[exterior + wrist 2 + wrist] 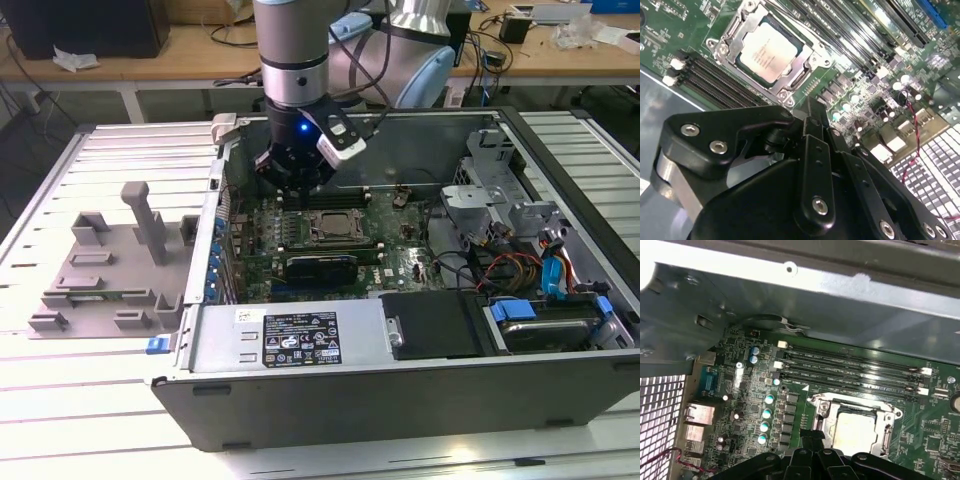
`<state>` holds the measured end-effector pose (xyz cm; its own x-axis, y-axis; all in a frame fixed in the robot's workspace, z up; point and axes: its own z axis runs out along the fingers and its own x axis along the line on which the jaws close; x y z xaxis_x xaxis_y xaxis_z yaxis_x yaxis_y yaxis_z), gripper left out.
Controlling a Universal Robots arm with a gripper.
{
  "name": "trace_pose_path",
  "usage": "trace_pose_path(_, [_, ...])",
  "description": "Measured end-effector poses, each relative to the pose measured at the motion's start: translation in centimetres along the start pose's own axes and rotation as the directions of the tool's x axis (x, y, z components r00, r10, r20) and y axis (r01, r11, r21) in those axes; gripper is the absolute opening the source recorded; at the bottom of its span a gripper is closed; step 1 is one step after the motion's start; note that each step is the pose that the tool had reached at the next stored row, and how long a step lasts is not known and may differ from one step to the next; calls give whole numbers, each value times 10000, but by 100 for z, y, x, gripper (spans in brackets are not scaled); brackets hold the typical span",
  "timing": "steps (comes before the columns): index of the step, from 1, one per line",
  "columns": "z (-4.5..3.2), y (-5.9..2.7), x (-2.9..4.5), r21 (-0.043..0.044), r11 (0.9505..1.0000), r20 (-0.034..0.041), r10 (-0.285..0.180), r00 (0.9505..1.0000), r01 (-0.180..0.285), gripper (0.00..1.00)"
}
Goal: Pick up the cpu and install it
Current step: 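Install the first cpu locking lever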
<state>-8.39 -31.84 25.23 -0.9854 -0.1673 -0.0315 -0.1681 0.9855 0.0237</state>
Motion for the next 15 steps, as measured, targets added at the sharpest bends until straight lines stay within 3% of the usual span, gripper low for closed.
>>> trace_pose_path(2, [-68, 2, -2, 7, 10000, -1, -1, 10000, 1, 11])
trace_pose_path(5, [-86, 4, 7, 16, 10000, 0, 2, 10000, -2, 11])
trace_pose_path(12, [-90, 42, 172, 1, 10000, 12, -1, 10000, 1, 11])
trace_pose_path(13, [-91, 45, 187, -47, 10000, 22, 2, 10000, -1, 11])
trace_pose_path(15, [-92, 49, 210, -315, 9995, 72, 8, 10000, -5, 11])
